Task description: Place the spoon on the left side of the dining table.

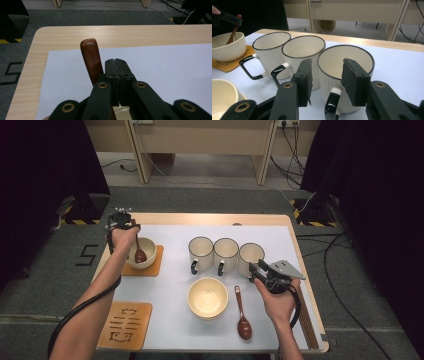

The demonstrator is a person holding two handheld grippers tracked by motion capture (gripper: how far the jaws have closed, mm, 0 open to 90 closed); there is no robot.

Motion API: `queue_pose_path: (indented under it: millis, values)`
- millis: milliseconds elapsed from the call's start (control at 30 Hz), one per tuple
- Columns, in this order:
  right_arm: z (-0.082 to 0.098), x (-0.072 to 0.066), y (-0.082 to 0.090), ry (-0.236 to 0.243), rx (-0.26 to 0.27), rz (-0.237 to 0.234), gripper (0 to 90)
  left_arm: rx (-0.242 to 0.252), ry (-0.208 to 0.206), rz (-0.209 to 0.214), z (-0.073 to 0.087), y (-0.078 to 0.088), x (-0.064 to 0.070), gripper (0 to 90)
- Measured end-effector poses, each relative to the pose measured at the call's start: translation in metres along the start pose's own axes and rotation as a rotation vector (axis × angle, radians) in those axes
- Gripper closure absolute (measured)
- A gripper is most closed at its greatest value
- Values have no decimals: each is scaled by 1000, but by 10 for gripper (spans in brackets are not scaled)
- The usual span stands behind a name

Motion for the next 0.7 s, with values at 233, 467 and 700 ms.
queue_pose_path:
  millis: [233, 467, 700]
  values:
    - [-2, 2, 2, 2, -9, 7, 599, 72, -7, 30, 5, 15, 5, 718]
    - [-3, 8, 6, 4, -37, 28, 612, 171, -50, 37, 17, 49, 10, 492]
    - [-4, 16, 15, 16, -68, 72, 612, 200, -103, 38, 38, 79, 14, 428]
Point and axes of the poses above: each handheld gripper's, and its own axes: y roughly backward along the jaws, z roughly out of its underside, x roughly to its right, the point moved 1 cm from there along -y, roughly forward along the jaws, and after that the axes turned 9 degrees about z, right-handed, at the moved point
